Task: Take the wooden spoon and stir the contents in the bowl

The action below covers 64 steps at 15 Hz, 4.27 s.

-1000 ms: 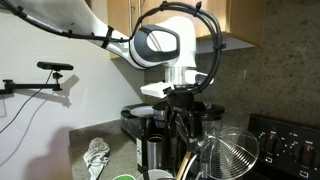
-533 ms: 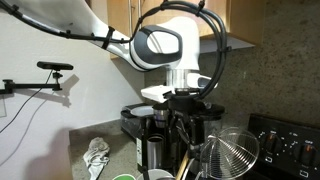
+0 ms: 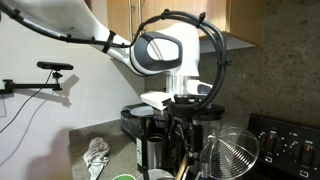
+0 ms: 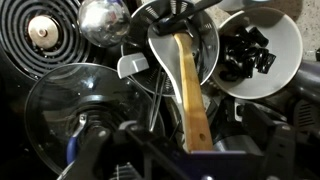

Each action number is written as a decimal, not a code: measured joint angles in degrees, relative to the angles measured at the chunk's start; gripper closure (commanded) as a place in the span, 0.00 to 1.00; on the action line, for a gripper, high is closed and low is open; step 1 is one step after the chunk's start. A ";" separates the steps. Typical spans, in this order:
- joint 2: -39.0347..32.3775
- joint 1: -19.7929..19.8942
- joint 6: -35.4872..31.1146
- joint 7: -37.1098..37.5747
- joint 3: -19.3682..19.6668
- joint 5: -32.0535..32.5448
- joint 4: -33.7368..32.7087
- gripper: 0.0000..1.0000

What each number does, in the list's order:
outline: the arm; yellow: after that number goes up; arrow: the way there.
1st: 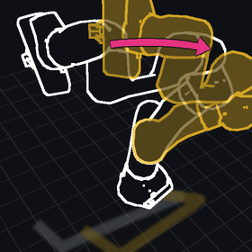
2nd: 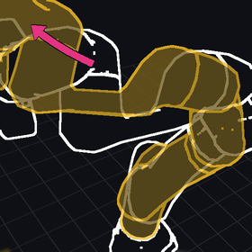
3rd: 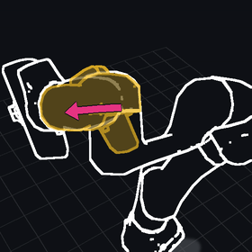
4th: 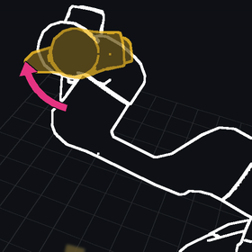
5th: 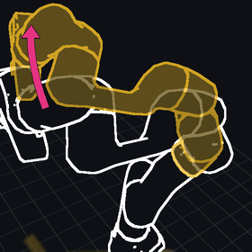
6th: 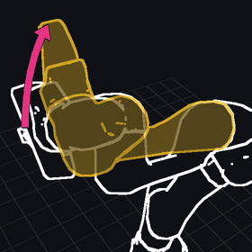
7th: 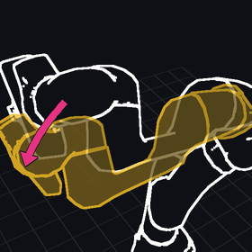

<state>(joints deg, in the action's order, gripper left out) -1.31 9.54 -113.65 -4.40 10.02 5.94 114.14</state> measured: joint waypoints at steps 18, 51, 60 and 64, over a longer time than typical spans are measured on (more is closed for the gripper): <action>-0.26 0.05 -10.56 -0.18 -0.72 -0.69 3.16 0.94; 19.73 -2.66 -1.75 2.95 -3.38 -0.84 -1.66 0.94; 19.04 -4.37 -7.11 6.13 -4.88 -3.74 0.47 0.94; 18.63 -3.90 -9.60 6.13 -4.36 -3.74 6.27 0.94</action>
<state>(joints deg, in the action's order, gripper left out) 17.32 5.64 -123.25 1.72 5.67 2.20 120.41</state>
